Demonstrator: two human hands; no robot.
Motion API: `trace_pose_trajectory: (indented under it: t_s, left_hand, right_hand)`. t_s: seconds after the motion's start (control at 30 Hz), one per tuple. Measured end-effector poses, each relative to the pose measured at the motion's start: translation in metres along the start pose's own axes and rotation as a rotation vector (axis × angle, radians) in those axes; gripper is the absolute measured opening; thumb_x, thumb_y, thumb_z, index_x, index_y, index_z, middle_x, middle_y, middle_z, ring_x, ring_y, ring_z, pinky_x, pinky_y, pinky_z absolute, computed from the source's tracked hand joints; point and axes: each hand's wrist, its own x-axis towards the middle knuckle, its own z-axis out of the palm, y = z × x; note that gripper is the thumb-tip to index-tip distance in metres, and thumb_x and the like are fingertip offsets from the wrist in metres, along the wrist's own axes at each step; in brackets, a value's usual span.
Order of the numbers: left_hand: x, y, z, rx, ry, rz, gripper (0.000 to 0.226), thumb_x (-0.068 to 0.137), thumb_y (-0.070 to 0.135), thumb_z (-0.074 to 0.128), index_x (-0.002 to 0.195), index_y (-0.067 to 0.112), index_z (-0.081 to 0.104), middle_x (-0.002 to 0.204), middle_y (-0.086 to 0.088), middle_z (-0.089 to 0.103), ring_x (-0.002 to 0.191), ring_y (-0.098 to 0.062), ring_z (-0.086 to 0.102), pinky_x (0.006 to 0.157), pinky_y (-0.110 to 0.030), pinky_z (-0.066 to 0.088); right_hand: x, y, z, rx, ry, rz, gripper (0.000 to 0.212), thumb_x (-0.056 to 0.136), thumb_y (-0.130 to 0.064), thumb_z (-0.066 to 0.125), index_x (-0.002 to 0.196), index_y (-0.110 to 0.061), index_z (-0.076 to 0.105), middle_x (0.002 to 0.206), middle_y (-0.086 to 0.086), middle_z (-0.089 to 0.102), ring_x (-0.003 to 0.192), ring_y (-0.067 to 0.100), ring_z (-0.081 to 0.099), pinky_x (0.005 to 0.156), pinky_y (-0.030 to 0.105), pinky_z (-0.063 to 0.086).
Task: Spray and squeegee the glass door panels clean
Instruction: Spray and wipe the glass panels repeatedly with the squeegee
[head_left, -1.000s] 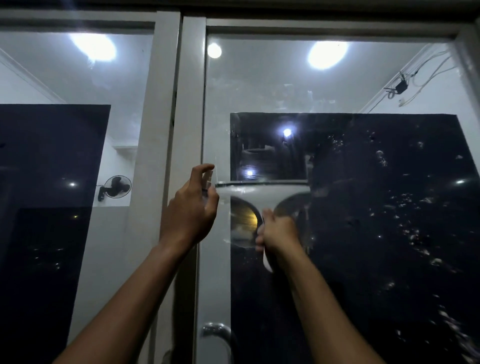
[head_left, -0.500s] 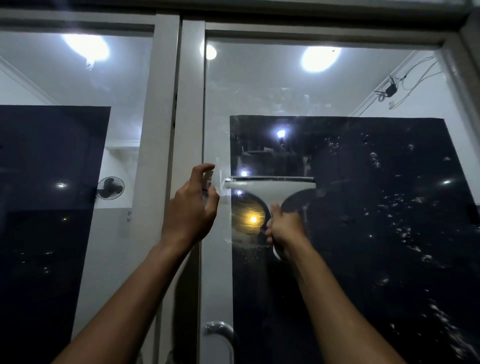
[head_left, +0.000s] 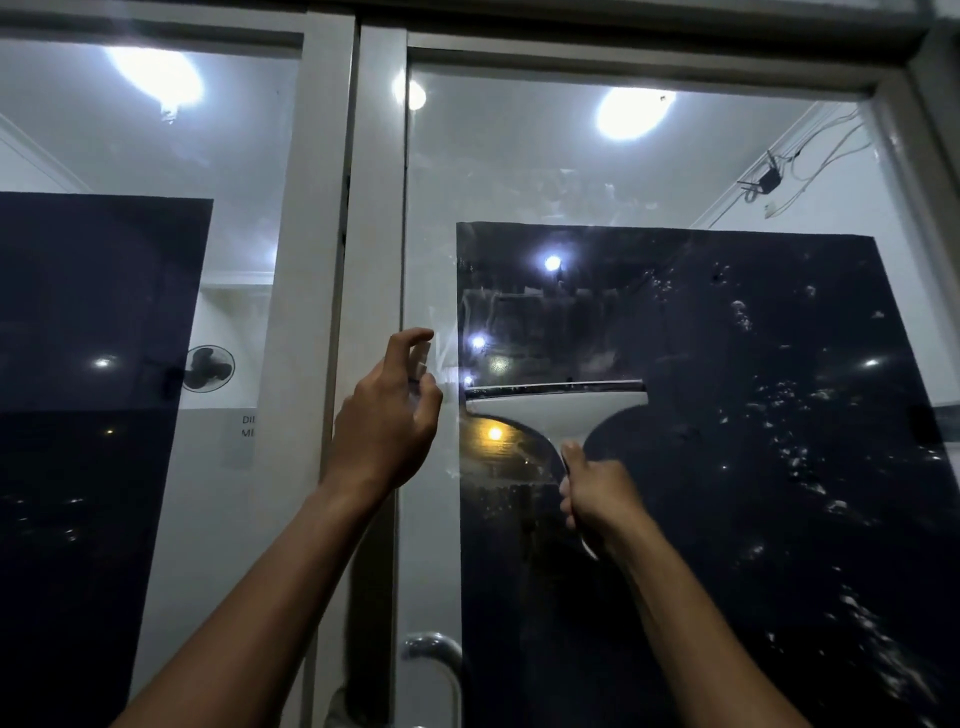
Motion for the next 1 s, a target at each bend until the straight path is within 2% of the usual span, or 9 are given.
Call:
trace_pose_trajectory:
  t_s: [0.1,0.27,0.37,0.43,0.5,0.67,0.83,0.93,1.0]
  left_hand:
    - [0.002,0.006,0.003,0.023,0.000,-0.001,0.044,0.101,0.021,0.052,0.143,0.024,0.039,0.099,0.002,0.060,0.066,-0.005,0.052,0.055,-0.016,0.036]
    - [-0.001,0.008,0.007,-0.008,0.000,-0.018,0.043,0.101,0.020,0.052,0.142,0.024,0.041,0.091,0.000,0.060,0.065,-0.005,0.053,0.053,-0.017,0.035]
    - [-0.013,0.005,0.007,0.009,-0.023,-0.034,0.043,0.101,0.022,0.051,0.142,0.026,0.040,0.090,0.000,0.060,0.065,-0.005,0.054,0.052,-0.020,0.038]
    - [-0.021,0.004,0.005,0.016,-0.044,-0.040,0.043,0.102,0.022,0.051,0.143,0.026,0.040,0.091,0.002,0.059,0.065,-0.004,0.053,0.053,-0.019,0.038]
    - [-0.026,0.007,0.002,0.023,-0.059,-0.032,0.042,0.102,0.021,0.050,0.142,0.025,0.040,0.092,0.002,0.058,0.065,-0.004,0.053,0.052,-0.020,0.037]
    - [-0.029,0.013,-0.003,0.019,-0.075,-0.028,0.041,0.101,0.019,0.050,0.141,0.025,0.041,0.091,0.001,0.060,0.065,-0.006,0.053,0.051,-0.020,0.035]
    - [-0.028,0.015,-0.004,0.013,-0.068,-0.027,0.041,0.101,0.020,0.050,0.141,0.024,0.041,0.085,0.002,0.058,0.064,-0.007,0.054,0.052,-0.021,0.037]
    - [-0.033,0.017,-0.005,0.013,-0.056,-0.046,0.040,0.101,0.020,0.049,0.140,0.025,0.041,0.082,0.001,0.057,0.064,-0.008,0.053,0.052,-0.025,0.037]
    - [-0.041,0.021,-0.006,0.017,-0.062,-0.064,0.040,0.101,0.021,0.049,0.139,0.026,0.041,0.086,0.000,0.059,0.065,-0.007,0.055,0.053,-0.025,0.040]
  right_hand:
    - [0.004,-0.033,-0.007,0.000,-0.021,-0.046,0.054,0.104,-0.039,0.046,0.065,-0.004,0.058,0.050,0.008,0.055,0.042,0.018,0.049,0.048,0.028,0.040]
    - [0.019,-0.090,-0.018,-0.077,-0.040,-0.045,0.046,0.104,-0.042,0.042,0.077,-0.007,0.056,0.059,0.006,0.056,0.044,0.014,0.049,0.034,0.017,0.031]
    - [0.002,-0.053,-0.020,-0.134,-0.034,-0.004,0.051,0.102,-0.043,0.045,0.069,-0.007,0.059,0.054,0.007,0.057,0.040,0.016,0.050,0.036,0.018,0.032]
    - [-0.021,-0.014,-0.018,-0.121,-0.053,0.033,0.053,0.101,-0.043,0.047,0.065,-0.006,0.061,0.049,0.007,0.057,0.039,0.018,0.051,0.042,0.022,0.038]
    - [-0.043,0.010,-0.018,-0.091,-0.081,0.084,0.050,0.100,-0.042,0.047,0.069,-0.005,0.062,0.052,0.007,0.057,0.042,0.016,0.052,0.046,0.026,0.043]
    - [-0.043,-0.016,-0.019,0.151,-0.102,0.047,0.044,0.102,-0.033,0.052,0.072,-0.002,0.060,0.057,0.008,0.055,0.040,0.014,0.050,0.037,0.022,0.040]
    - [-0.015,-0.071,-0.028,0.085,-0.105,0.005,0.041,0.104,-0.038,0.047,0.083,-0.004,0.057,0.066,0.006,0.054,0.046,0.012,0.049,0.036,0.016,0.039]
    - [-0.015,-0.048,-0.030,0.073,-0.110,0.020,0.039,0.104,-0.035,0.048,0.082,-0.005,0.056,0.063,0.007,0.053,0.044,0.013,0.048,0.036,0.018,0.040]
    - [-0.026,0.000,-0.030,0.041,-0.092,0.062,0.047,0.103,-0.037,0.050,0.070,-0.004,0.056,0.053,0.010,0.052,0.037,0.016,0.047,0.039,0.021,0.040]
